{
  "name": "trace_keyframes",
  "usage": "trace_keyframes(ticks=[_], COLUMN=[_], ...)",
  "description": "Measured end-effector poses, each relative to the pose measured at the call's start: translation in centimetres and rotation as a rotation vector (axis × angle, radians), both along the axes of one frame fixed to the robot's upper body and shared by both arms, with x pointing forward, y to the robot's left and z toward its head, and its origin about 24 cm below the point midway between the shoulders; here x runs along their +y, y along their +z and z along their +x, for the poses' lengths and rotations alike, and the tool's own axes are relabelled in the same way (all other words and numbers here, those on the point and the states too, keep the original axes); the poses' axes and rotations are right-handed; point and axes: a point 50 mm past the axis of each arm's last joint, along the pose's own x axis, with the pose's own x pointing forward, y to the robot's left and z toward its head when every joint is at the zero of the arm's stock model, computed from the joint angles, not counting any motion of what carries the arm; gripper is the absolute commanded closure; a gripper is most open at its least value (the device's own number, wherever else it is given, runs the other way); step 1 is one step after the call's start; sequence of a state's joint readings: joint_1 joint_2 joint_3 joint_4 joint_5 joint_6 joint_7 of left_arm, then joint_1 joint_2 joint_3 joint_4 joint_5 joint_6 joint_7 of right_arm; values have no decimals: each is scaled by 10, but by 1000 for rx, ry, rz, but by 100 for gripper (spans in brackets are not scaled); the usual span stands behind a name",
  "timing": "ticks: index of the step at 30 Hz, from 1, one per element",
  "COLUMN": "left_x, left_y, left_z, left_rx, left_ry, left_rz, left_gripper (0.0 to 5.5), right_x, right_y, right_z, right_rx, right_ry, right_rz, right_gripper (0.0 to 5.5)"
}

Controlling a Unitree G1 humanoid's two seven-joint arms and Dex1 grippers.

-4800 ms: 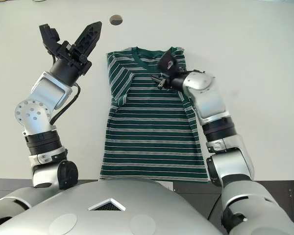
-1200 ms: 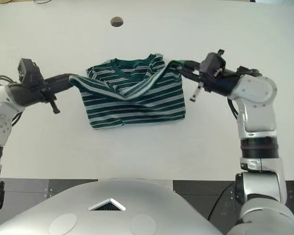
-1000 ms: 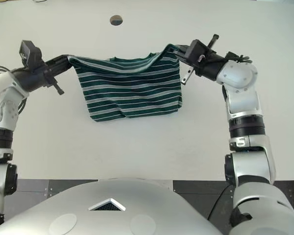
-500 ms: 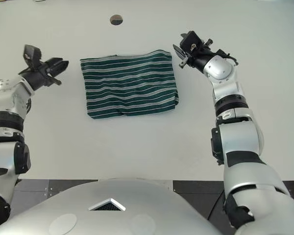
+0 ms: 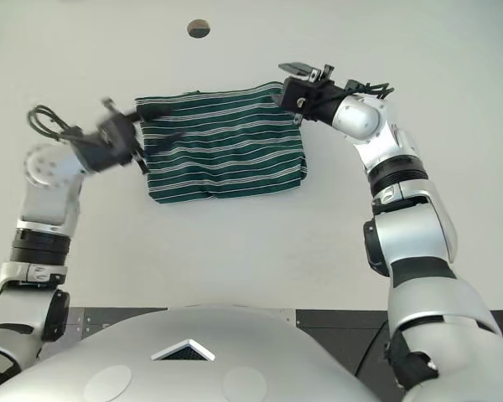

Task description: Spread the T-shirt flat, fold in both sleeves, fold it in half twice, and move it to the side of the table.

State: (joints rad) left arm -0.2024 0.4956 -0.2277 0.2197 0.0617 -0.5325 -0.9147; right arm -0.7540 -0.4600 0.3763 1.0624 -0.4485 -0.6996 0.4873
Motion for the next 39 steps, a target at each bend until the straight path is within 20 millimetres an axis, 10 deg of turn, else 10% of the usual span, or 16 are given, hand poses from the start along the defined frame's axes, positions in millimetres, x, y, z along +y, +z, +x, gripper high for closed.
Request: trace_keyframes(ticks=[5,12,18,21,29,33,36,39], left_x=[-5,-14,-9,-5,23,7,39,96], left_y=[-31,-16,-9,-15,-10,38,66,28], left_z=[-16,34,82,79,43,32,21,-33], left_rx=[-216,-598,-922,-964,-905,-896,-748,-361], left_ry=[-257,-385,-534,-591,-439,-221,-45,-22], left_rz=[366,668,1053,1068,753,363,223,377], left_gripper=[381,381,381,381,381,381,361,313], right_x=[3,13,75,94,64,52,9,-56], right_y=[-4,20,8,5,36,57,62,33], right_z=[-5,-27,-110,-112,-100,-109,-113,-134], right_rx=[52,271,684,632,578,663,720,724], right_ry=[160,382,792,789,632,642,505,268], right_rz=[-254,-458,-402,-328,-136,107,287,249], right_gripper=[314,314,314,314,314,314,311,281])
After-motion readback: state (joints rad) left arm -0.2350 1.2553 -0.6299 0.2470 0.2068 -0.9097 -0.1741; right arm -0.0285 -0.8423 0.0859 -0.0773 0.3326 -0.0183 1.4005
